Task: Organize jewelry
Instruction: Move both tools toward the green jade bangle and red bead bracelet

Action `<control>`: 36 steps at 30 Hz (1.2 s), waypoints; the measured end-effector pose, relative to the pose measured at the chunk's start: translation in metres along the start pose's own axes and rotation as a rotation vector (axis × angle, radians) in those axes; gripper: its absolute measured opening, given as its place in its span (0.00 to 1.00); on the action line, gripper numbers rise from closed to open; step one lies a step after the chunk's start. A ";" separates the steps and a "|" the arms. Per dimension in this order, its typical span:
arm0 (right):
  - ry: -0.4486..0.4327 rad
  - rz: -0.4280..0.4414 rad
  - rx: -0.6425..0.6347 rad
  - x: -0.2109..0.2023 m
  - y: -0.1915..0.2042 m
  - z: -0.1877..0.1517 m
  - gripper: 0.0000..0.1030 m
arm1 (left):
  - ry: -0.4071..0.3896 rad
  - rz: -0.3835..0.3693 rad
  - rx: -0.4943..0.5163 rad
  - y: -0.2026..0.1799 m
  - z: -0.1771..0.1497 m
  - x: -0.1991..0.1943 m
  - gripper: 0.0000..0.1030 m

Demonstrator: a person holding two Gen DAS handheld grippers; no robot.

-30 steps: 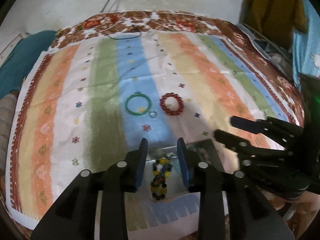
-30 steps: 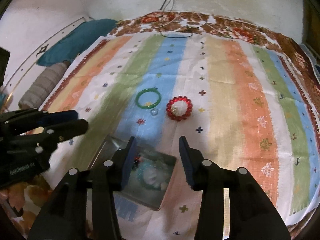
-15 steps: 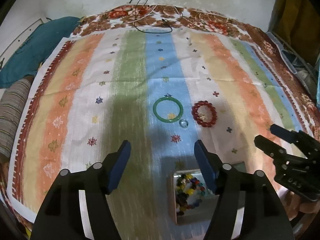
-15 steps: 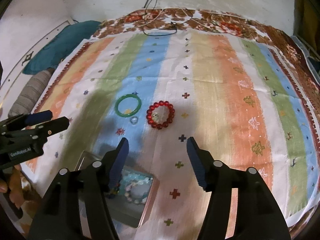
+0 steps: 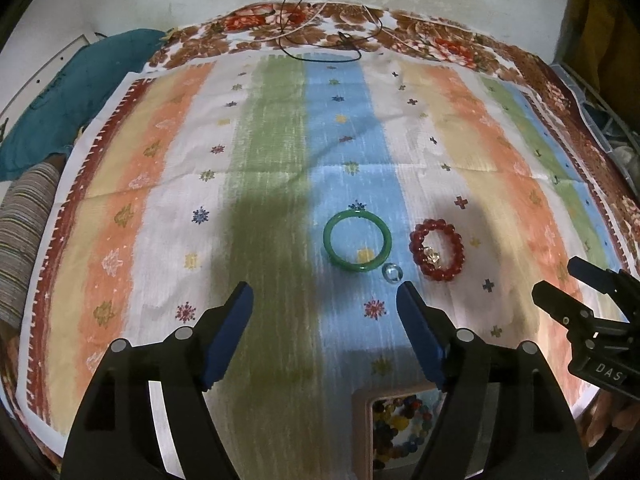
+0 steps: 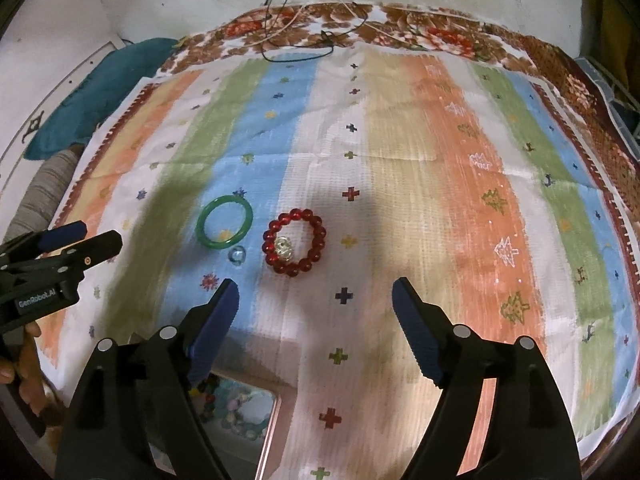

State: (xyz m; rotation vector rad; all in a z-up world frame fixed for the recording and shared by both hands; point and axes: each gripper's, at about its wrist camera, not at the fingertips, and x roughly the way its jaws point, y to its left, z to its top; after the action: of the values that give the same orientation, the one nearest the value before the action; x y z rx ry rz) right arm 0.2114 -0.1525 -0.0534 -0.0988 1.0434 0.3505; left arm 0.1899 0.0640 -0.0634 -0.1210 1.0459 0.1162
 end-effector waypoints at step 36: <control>0.086 -0.065 0.013 0.069 -0.006 0.029 0.77 | 0.102 -0.019 -0.019 -0.002 0.024 0.085 0.72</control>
State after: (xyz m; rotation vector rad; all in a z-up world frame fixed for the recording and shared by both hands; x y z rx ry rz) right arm 0.2686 -0.1344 -0.0987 -0.1370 1.1246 0.2827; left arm 0.2533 0.0691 -0.1250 -0.1556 1.1450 0.1035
